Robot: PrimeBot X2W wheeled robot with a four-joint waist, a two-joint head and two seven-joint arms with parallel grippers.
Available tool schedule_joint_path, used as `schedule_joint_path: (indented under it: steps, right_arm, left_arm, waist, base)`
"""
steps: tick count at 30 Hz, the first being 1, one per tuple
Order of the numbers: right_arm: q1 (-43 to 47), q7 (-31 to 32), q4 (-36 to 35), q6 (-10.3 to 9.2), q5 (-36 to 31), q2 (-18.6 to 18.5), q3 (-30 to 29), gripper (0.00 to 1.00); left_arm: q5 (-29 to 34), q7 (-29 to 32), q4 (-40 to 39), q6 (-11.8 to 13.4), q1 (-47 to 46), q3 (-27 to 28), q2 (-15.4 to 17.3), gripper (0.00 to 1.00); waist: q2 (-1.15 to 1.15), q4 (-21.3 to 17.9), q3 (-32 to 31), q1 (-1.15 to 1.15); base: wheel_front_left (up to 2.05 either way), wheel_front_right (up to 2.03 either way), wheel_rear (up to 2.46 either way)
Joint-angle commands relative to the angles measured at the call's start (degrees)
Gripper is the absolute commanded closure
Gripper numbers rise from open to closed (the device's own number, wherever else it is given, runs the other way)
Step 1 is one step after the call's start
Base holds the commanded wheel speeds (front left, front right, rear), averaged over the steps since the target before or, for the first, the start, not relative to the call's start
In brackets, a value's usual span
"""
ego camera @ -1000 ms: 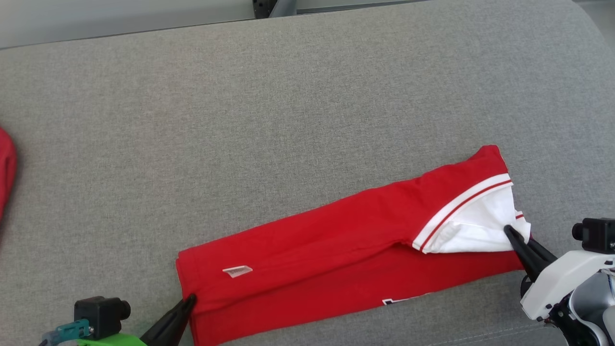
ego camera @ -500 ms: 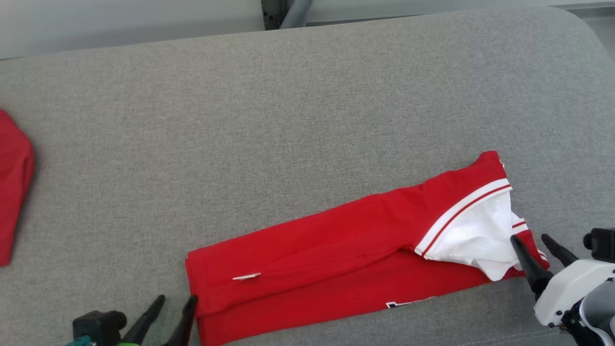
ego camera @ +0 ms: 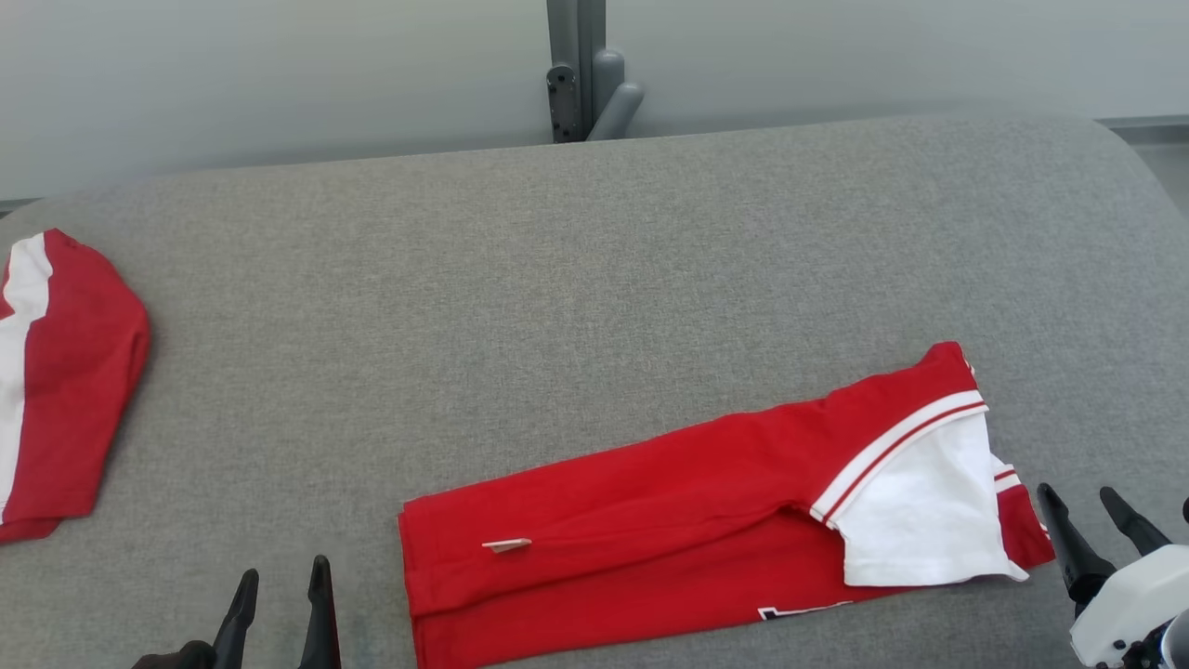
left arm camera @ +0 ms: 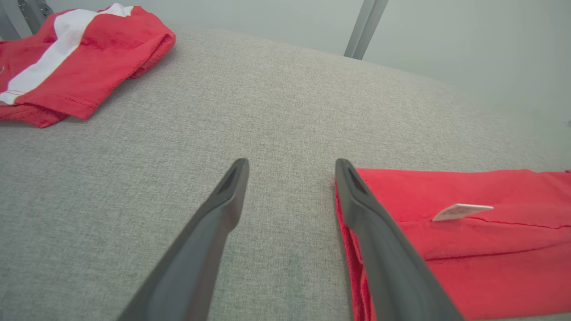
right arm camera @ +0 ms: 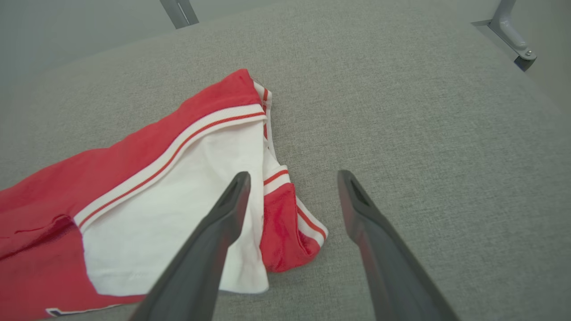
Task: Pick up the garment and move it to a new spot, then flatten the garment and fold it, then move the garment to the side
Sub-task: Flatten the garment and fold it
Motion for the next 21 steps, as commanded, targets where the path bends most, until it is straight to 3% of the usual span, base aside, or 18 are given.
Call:
schedule_joint_path:
  steps: [1, 11, 21]
  right_arm:
    - [0.57, -0.15, 0.38, -0.04, -0.46, 0.12, -0.11, 0.0]
    - [-4.82, 1.87, 7.11, -0.04, -1.81, -1.27, 3.32, 0.0]
    - [-14.01, 6.3, 16.47, -0.04, -1.98, -4.03, 9.17, 0.0]
  left_arm:
    - [0.94, -0.22, -0.58, -0.14, 0.91, 0.93, -0.65, 0.0]
    - [13.29, -0.21, -1.79, -5.1, 4.72, 9.33, -9.3, 0.0]
    - [19.68, -0.22, -0.15, -11.42, 3.09, 14.65, -14.71, 0.0]
  waist:
    - [0.0, 1.41, -1.48, 0.0]
    - [0.0, 3.29, -2.24, 0.0]
    - [0.0, 4.64, 0.47, 0.0]
  base:
    - [0.0, 0.0, 0.0]
    - [0.0, 0.0, 0.0]
    - [0.0, 0.0, 0.0]
